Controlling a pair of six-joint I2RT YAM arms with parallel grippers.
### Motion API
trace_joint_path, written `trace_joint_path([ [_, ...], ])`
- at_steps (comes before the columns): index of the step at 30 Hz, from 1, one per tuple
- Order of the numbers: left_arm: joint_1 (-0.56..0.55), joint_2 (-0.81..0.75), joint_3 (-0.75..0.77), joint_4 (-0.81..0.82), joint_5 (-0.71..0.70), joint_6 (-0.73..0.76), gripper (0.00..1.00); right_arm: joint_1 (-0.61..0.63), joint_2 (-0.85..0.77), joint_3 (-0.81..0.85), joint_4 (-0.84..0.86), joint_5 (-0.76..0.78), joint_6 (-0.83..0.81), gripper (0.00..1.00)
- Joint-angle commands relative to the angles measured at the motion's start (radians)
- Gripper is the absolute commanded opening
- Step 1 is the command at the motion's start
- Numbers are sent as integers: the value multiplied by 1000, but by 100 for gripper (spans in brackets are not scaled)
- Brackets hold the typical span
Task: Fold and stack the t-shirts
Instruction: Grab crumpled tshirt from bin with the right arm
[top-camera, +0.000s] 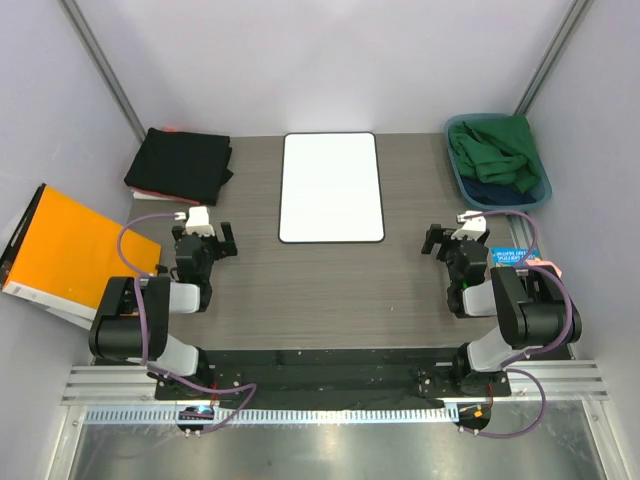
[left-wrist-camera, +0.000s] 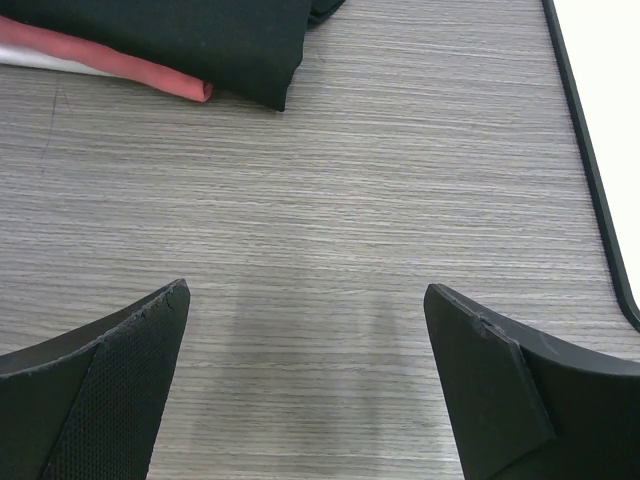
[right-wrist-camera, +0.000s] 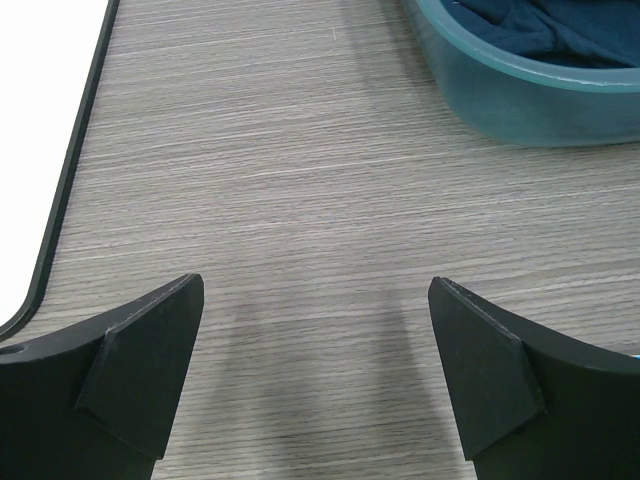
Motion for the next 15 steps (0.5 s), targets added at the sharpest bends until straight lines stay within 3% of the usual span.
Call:
trace_joint_path([
  [1,4,-2,6,66,2,1,100,-3,0,15,53,0,-3,100],
  [7,4,-19,9,75,15,15,100,-2,-2,8,74,-16,-20,100],
  [10,5,-181,130,-240,198,57,100,-2,-136,53,-117,-62,-42,100],
  [11,4,-214,187,-464,269,138,100,0,-194,70,-181,-152,-75,100],
  [13,4,-261,360,-634,357,183,100,0,-337,163,-359,-245,-146,100],
  [14,4,-265,426,-805,353,230,100,1,-365,240,-475,-250,-141,100],
  [15,5,-259,568,-897,356,255,100,1,-361,446,-757,-256,-157,100],
])
